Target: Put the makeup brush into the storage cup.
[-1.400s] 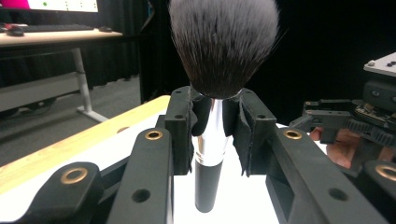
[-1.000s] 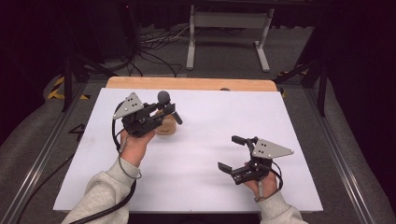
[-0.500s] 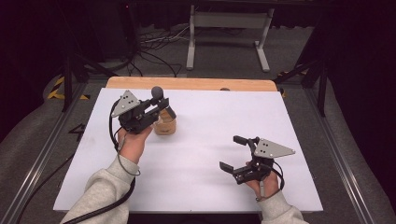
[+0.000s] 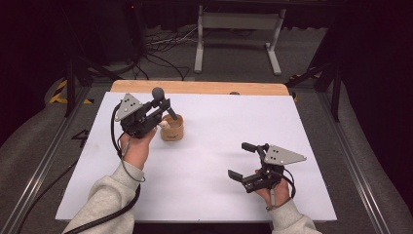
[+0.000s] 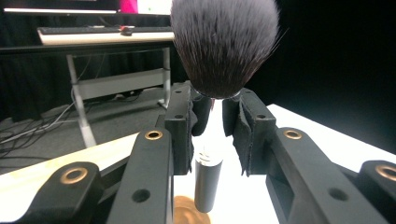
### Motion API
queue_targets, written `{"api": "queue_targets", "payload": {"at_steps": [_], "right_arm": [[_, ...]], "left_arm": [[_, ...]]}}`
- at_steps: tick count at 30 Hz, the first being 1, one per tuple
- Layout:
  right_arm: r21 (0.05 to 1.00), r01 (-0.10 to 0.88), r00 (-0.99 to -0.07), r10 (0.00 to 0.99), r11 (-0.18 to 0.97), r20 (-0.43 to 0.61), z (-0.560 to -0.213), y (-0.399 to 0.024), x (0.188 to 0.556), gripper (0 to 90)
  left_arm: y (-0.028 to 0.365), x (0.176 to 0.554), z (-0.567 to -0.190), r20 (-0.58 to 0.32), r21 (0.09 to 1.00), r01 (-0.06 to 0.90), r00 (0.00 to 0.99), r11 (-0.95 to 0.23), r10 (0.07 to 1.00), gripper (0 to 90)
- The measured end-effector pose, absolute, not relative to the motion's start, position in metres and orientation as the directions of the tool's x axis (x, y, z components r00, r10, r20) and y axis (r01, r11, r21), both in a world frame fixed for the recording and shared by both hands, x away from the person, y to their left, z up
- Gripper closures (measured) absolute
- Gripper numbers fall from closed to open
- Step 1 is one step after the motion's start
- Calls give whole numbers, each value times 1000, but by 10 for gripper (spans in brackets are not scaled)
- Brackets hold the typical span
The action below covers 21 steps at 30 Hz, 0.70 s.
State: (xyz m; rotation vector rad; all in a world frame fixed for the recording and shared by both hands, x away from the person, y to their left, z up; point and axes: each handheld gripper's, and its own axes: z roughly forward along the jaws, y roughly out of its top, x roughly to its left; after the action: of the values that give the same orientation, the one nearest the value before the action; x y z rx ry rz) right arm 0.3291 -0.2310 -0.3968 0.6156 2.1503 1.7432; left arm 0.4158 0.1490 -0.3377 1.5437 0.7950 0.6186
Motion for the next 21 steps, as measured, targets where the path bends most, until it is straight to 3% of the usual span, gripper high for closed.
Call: {"api": "queue_targets", "payload": {"at_steps": [4, 21], "right_arm": [[976, 136, -861, 507, 171, 31, -397, -231, 329, 0], [976, 142, -871, 490, 166, 44, -397, -231, 329, 0]], "left_arm": [[147, 418, -340, -37, 989, 137, 582, -53, 812, 699], [145, 432, -349, -72, 984, 173, 587, -38, 806, 699]]}}
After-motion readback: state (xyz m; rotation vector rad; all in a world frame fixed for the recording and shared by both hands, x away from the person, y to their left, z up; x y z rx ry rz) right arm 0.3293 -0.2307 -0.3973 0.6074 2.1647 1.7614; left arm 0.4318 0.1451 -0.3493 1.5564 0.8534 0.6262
